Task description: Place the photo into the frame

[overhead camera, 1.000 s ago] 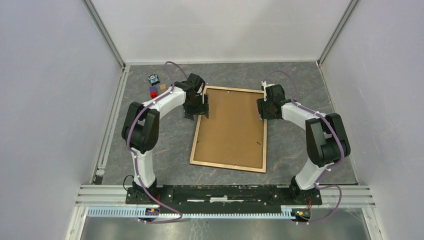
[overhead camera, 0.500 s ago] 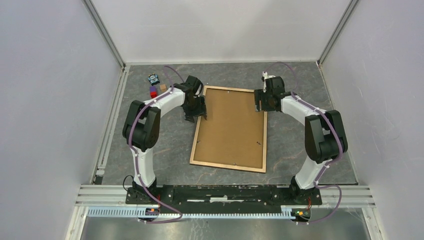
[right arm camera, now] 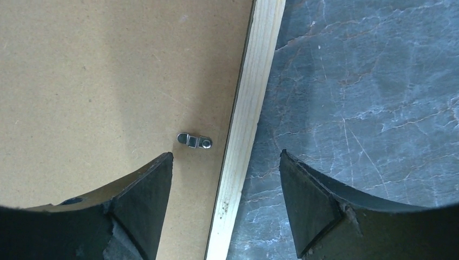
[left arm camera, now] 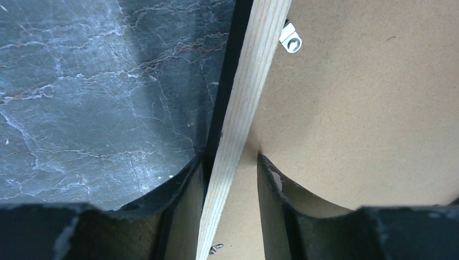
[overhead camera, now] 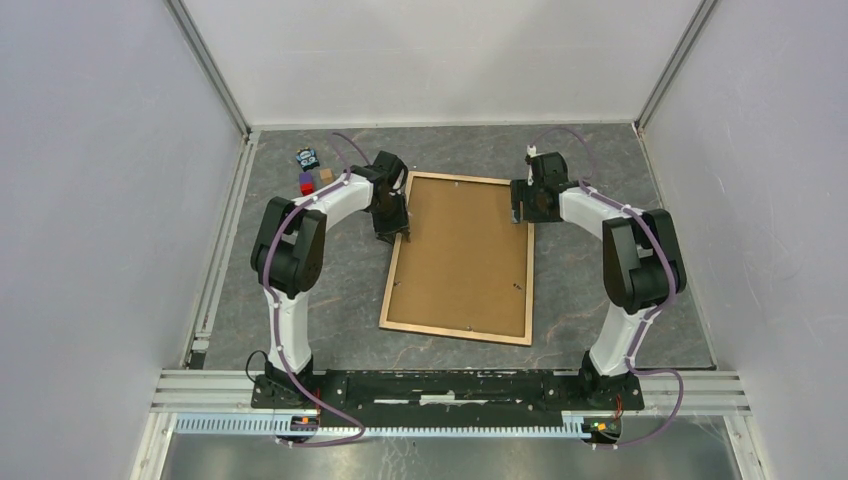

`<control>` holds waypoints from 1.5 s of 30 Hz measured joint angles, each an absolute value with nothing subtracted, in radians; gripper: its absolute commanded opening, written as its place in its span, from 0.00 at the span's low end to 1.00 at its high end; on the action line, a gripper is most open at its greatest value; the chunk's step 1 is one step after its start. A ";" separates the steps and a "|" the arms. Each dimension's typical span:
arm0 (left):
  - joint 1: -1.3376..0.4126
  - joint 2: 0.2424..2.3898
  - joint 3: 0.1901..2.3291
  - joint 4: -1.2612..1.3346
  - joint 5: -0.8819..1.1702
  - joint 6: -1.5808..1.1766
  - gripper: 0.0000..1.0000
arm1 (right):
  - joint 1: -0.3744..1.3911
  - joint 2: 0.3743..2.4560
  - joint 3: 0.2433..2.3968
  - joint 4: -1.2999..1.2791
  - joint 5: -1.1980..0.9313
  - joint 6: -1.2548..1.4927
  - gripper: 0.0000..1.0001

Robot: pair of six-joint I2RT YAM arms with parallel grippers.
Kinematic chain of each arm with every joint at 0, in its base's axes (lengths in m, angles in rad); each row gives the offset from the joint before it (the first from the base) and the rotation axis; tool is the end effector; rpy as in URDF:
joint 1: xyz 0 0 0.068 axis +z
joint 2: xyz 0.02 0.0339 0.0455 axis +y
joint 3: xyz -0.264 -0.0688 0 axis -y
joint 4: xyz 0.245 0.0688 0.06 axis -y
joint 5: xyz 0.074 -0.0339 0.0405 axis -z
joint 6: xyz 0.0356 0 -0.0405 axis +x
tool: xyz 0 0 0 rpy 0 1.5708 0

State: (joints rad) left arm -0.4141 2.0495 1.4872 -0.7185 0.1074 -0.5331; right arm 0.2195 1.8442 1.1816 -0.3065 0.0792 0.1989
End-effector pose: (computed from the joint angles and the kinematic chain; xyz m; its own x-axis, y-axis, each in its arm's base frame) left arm 0.3758 -0.1693 0.1631 -0.9731 -0.1242 -0.1941 -0.0771 0.9692 -0.2338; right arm 0.3747 0.0807 0.1740 -0.8230 0.0182 -0.5678 -0.0110 0.9988 0.0479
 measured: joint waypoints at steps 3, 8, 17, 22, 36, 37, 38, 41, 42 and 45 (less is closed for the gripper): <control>-0.414 2.051 1.493 -0.728 0.105 -0.533 0.38 | 0.220 1.858 1.187 -0.313 0.086 0.233 0.77; -0.410 2.051 1.495 -0.733 0.105 -0.533 0.36 | 0.220 1.884 1.214 -0.332 0.120 0.342 0.76; -0.410 2.053 1.499 -0.739 0.105 -0.533 0.36 | 0.218 1.911 1.248 -0.395 0.164 0.580 0.72; -0.410 2.054 1.501 -0.740 0.107 -0.533 0.34 | 0.209 1.939 1.285 -0.418 0.158 0.668 0.72; -0.410 2.058 1.510 -0.752 0.107 -0.533 0.32 | 0.196 1.929 1.261 -0.405 0.136 0.771 0.50; -0.410 2.059 1.510 -0.753 0.107 -0.533 0.31 | 0.194 1.922 1.248 -0.392 0.134 0.768 0.50; -0.410 2.059 1.510 -0.753 0.107 -0.533 0.31 | 0.194 1.917 1.239 -0.382 0.132 0.763 0.51; -0.410 2.060 1.512 -0.754 0.108 -0.533 0.31 | 0.194 1.912 1.226 -0.356 0.127 0.735 0.52; -0.410 2.060 1.512 -0.754 0.108 -0.533 0.31 | 0.194 1.912 1.226 -0.352 0.123 0.720 0.53; -0.410 2.061 1.513 -0.755 0.108 -0.533 0.31 | 0.194 1.912 1.222 -0.339 0.116 0.670 0.53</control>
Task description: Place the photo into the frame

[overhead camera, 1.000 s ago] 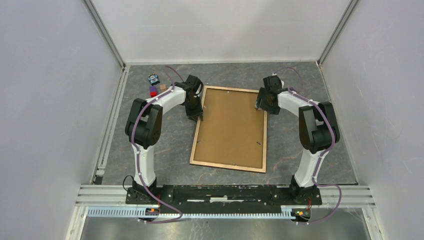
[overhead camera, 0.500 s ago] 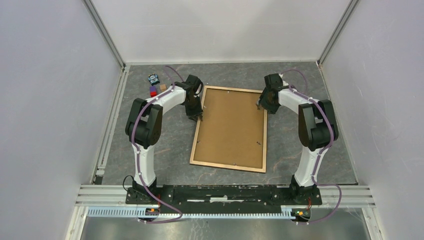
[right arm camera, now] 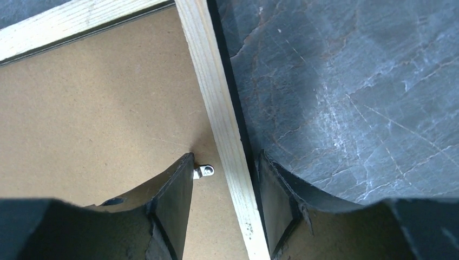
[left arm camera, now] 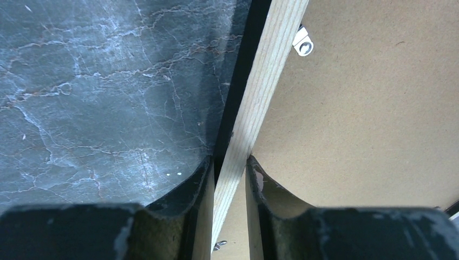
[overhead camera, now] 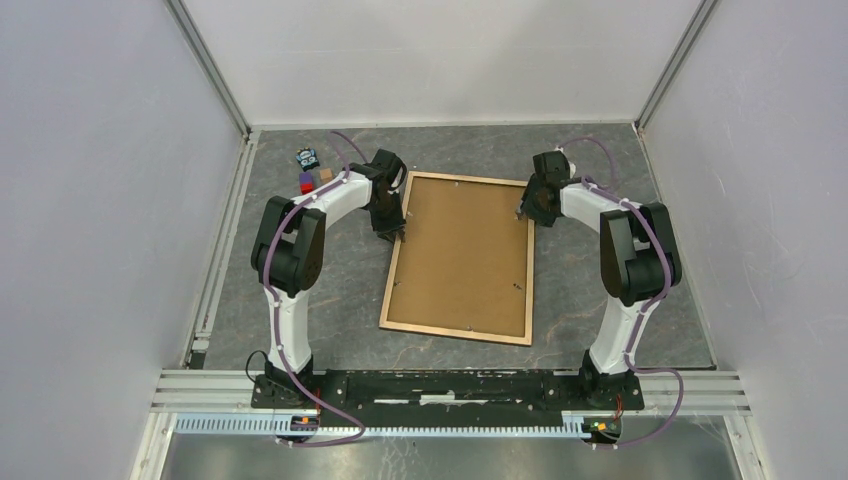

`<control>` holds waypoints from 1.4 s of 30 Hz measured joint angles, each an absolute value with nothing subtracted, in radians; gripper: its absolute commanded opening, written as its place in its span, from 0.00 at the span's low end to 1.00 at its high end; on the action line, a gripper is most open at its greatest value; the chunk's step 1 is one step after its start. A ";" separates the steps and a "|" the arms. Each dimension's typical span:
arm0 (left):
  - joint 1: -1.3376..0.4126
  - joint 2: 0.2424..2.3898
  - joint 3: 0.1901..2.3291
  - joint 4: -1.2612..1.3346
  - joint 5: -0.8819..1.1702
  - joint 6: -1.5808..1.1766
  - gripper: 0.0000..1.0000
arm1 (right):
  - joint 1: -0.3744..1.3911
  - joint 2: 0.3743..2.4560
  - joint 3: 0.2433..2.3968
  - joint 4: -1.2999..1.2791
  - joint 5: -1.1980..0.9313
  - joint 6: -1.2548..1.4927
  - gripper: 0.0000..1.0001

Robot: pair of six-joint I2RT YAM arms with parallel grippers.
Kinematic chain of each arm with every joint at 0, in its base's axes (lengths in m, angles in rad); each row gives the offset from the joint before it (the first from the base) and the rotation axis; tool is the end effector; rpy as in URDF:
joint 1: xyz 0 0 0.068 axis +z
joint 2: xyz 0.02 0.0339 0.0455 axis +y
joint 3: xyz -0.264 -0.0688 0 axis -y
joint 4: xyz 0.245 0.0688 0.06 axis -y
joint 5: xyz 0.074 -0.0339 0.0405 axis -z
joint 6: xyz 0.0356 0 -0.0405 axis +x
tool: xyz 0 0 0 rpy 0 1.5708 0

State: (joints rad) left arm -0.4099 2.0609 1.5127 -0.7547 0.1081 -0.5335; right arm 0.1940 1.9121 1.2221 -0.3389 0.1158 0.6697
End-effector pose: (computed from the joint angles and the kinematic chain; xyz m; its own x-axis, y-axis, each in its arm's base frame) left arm 0.3778 -0.1683 0.1645 -0.9763 -0.1270 -0.1750 -0.0861 0.9707 -0.2242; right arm 0.3854 0.0715 0.1589 -0.7417 0.4827 -0.4658 0.4176 0.8757 0.2426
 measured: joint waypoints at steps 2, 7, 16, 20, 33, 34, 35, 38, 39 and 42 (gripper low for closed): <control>-0.410 2.062 1.515 -0.756 0.109 -0.533 0.31 | 0.194 1.912 1.217 -0.328 0.111 0.636 0.50; -0.410 2.066 1.520 -0.762 0.110 -0.533 0.31 | 0.194 1.905 1.197 -0.285 0.087 0.562 0.45; -0.410 2.069 1.525 -0.767 0.112 -0.533 0.30 | 0.192 1.893 1.173 -0.247 0.052 0.424 0.29; -0.410 2.069 1.525 -0.767 0.112 -0.533 0.30 | 0.189 1.889 1.165 -0.237 0.033 0.365 0.23; -0.409 2.070 1.527 -0.768 0.115 -0.533 0.29 | 0.191 1.895 1.204 -0.280 0.016 0.201 0.44; -0.409 2.070 1.527 -0.768 0.116 -0.533 0.29 | 0.192 1.898 1.215 -0.294 0.017 0.205 0.50; -0.408 2.070 1.527 -0.769 0.116 -0.533 0.29 | 0.194 1.901 1.222 -0.302 0.019 0.210 0.53; -0.407 2.070 1.527 -0.769 0.118 -0.533 0.29 | 0.207 1.901 1.227 -0.328 0.018 0.232 0.58; -0.407 2.070 1.527 -0.769 0.119 -0.533 0.29 | 0.215 1.901 1.228 -0.333 0.022 0.235 0.58; -0.407 2.070 1.527 -0.769 0.120 -0.533 0.29 | 0.229 1.909 1.248 -0.363 0.047 0.241 0.55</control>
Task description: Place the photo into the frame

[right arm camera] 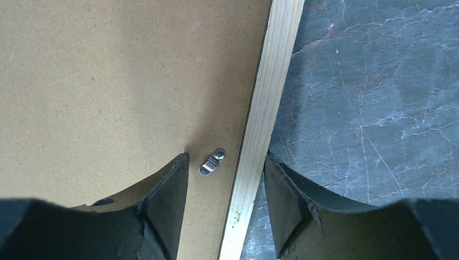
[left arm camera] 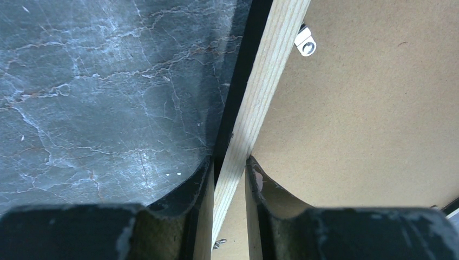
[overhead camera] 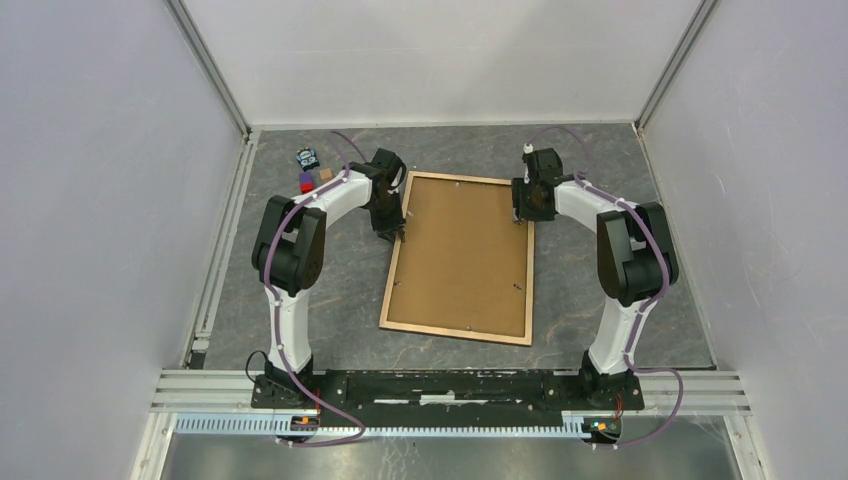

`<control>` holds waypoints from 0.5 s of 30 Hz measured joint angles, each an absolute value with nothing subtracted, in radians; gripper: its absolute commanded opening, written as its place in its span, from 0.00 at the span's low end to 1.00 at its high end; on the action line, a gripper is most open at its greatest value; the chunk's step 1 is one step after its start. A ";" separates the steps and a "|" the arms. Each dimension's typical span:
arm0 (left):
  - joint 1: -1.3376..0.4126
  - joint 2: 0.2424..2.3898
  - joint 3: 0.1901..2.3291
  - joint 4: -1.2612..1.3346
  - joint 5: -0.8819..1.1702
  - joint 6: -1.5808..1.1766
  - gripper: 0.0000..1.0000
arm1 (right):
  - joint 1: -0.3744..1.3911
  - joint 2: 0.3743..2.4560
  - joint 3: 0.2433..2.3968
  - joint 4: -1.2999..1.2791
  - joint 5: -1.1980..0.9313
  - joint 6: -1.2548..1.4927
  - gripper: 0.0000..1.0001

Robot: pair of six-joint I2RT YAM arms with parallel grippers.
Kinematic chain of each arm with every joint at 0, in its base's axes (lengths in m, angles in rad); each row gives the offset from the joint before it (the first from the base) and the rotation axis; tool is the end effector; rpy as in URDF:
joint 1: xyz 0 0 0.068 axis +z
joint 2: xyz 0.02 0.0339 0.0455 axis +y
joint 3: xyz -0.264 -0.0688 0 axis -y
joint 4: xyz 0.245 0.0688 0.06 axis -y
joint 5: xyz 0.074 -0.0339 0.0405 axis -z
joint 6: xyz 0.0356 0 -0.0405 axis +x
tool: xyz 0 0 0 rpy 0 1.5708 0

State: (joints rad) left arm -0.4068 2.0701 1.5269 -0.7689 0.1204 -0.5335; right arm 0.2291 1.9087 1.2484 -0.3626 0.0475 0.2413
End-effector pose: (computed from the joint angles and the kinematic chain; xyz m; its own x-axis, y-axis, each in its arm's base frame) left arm 0.3796 -0.1682 0.1643 -0.9786 -0.1281 -0.1612 -0.0890 0.9691 -0.2301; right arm 0.3850 0.0880 0.1662 -0.8557 0.0456 -0.5155 0.0018 0.9964 0.0851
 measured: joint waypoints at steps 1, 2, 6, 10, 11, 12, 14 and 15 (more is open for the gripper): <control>-0.407 2.070 1.527 -0.769 0.121 -0.533 0.29 | 0.231 1.913 1.256 -0.373 0.055 0.243 0.53; -0.406 2.070 1.527 -0.769 0.122 -0.533 0.29 | 0.234 1.915 1.261 -0.380 0.064 0.245 0.50; -0.405 2.071 1.527 -0.769 0.126 -0.533 0.29 | 0.237 1.915 1.262 -0.387 0.101 0.255 0.35; -0.405 2.072 1.527 -0.769 0.126 -0.533 0.29 | 0.237 1.914 1.264 -0.398 0.136 0.263 0.20; -0.405 2.072 1.527 -0.769 0.126 -0.533 0.29 | 0.237 1.914 1.264 -0.398 0.141 0.264 0.18; -0.405 2.072 1.527 -0.769 0.126 -0.533 0.29 | 0.237 1.914 1.264 -0.400 0.142 0.266 0.17; -0.405 2.072 1.527 -0.769 0.126 -0.533 0.29 | 0.239 1.913 1.264 -0.399 0.142 0.264 0.17; -0.405 2.072 1.527 -0.769 0.126 -0.533 0.29 | 0.239 1.913 1.264 -0.398 0.142 0.263 0.16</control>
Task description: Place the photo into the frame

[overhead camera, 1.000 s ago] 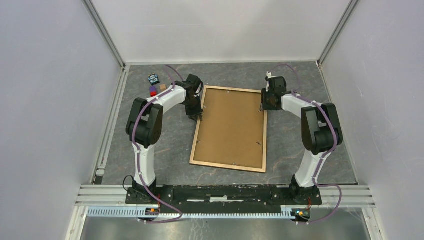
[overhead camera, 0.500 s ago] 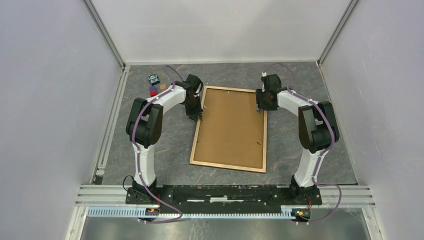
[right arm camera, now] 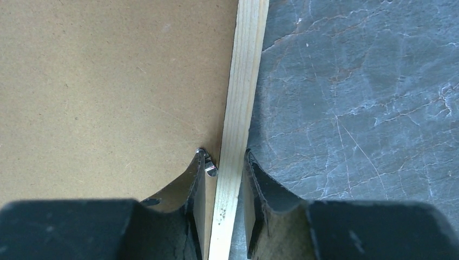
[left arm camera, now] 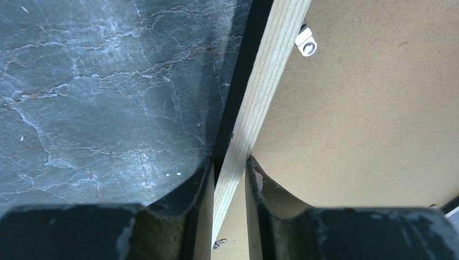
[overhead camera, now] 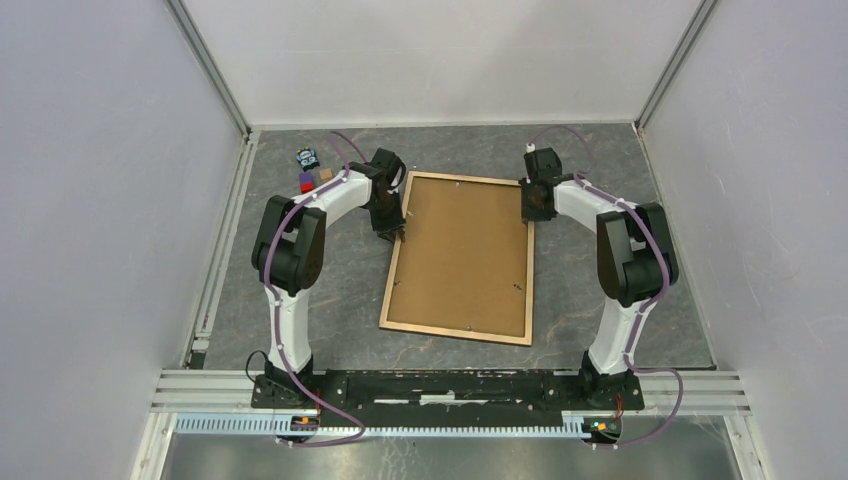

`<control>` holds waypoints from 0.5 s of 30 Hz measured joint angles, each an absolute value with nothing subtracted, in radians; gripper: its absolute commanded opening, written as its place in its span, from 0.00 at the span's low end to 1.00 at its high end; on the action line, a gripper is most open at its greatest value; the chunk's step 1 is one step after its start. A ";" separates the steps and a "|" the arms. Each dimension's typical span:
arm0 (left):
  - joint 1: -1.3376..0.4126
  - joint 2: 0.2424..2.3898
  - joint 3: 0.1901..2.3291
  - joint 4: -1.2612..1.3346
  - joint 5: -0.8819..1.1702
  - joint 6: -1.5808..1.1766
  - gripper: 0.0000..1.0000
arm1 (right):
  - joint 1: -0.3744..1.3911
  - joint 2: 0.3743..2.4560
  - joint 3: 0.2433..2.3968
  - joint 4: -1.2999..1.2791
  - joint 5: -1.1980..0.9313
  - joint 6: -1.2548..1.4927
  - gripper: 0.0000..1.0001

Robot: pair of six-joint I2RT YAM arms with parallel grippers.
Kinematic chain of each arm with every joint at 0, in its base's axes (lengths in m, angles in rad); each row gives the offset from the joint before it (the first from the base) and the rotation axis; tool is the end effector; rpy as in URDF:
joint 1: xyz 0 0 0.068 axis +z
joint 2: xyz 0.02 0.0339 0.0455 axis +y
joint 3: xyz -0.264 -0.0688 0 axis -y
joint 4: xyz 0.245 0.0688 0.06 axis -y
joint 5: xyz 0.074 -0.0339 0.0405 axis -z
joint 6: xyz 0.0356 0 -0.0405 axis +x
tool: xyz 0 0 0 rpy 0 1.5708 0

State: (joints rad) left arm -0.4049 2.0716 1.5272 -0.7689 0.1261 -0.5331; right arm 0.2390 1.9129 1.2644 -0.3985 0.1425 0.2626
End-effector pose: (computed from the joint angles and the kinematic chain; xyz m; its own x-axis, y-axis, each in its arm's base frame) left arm 0.3799 -0.1677 0.1638 -0.9791 -0.1289 -0.1575 -0.0898 0.9680 -0.2342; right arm 0.3847 0.0885 0.1674 -0.8554 0.0561 -0.5149 0.0587 0.9982 0.0111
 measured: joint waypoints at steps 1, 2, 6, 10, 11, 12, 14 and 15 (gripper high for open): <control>-0.405 2.072 1.527 -0.769 0.126 -0.533 0.29 | 0.239 1.913 1.264 -0.398 0.143 0.259 0.14; -0.405 2.072 1.527 -0.769 0.126 -0.533 0.29 | 0.240 1.913 1.264 -0.398 0.144 0.256 0.11; -0.405 2.072 1.527 -0.769 0.126 -0.533 0.29 | 0.243 1.913 1.264 -0.395 0.149 0.234 0.00; -0.405 2.072 1.527 -0.769 0.126 -0.533 0.29 | 0.252 1.913 1.264 -0.392 0.164 0.203 0.00; -0.405 2.072 1.527 -0.769 0.127 -0.533 0.29 | 0.255 1.913 1.263 -0.391 0.169 0.195 0.04; -0.405 2.072 1.527 -0.769 0.127 -0.533 0.29 | 0.259 1.912 1.261 -0.389 0.176 0.187 0.09; -0.405 2.072 1.527 -0.769 0.128 -0.533 0.28 | 0.266 1.911 1.261 -0.387 0.189 0.172 0.33; -0.404 2.072 1.527 -0.769 0.128 -0.533 0.28 | 0.268 1.911 1.261 -0.387 0.192 0.167 0.38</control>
State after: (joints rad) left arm -0.4042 2.0716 1.5272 -0.7689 0.1284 -0.5331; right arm 0.2680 1.9106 1.2606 -0.3870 0.1925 0.1673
